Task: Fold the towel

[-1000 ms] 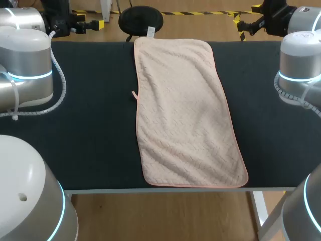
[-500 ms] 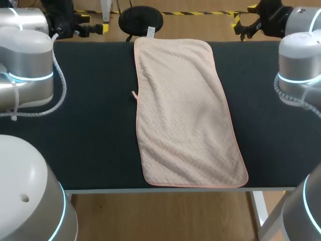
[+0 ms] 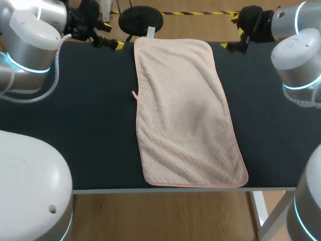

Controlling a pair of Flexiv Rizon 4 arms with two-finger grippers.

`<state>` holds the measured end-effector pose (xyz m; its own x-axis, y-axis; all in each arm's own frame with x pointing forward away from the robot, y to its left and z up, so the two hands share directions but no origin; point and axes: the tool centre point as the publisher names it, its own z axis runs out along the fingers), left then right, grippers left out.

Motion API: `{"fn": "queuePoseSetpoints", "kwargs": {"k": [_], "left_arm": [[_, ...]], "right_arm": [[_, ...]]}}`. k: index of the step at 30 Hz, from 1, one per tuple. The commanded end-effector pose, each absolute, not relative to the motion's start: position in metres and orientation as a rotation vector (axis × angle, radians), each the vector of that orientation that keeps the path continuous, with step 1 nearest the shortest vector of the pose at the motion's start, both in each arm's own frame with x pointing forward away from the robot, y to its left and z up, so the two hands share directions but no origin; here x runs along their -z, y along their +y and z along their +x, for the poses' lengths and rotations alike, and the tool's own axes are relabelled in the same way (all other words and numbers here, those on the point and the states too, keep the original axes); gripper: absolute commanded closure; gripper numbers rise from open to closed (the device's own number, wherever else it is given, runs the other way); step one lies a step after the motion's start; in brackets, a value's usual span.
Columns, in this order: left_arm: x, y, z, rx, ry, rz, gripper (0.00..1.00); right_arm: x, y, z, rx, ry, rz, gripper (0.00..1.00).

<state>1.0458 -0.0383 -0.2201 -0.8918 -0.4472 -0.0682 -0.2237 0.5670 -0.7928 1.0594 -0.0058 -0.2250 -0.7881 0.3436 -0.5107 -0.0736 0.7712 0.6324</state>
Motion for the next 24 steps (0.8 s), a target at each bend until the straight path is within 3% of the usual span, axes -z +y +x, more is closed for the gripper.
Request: {"fn": "queuePoseSetpoints", "kwargs": {"k": [1,8,24], "left_arm": [[0.22,-0.038,1.044,0.047,3.098,0.409,0.0],[0.218,-0.043,1.032,-0.059,3.041,0.715,0.0],[0.223,-0.045,1.039,-0.016,3.041,0.657,0.0]], "right_arm": [[0.222,-0.01,1.044,0.147,2.681,-0.71,0.0],[0.231,-0.008,1.025,0.108,2.803,-0.773,0.0],[0.246,-0.004,1.042,0.168,2.943,-0.629,0.0]]}}
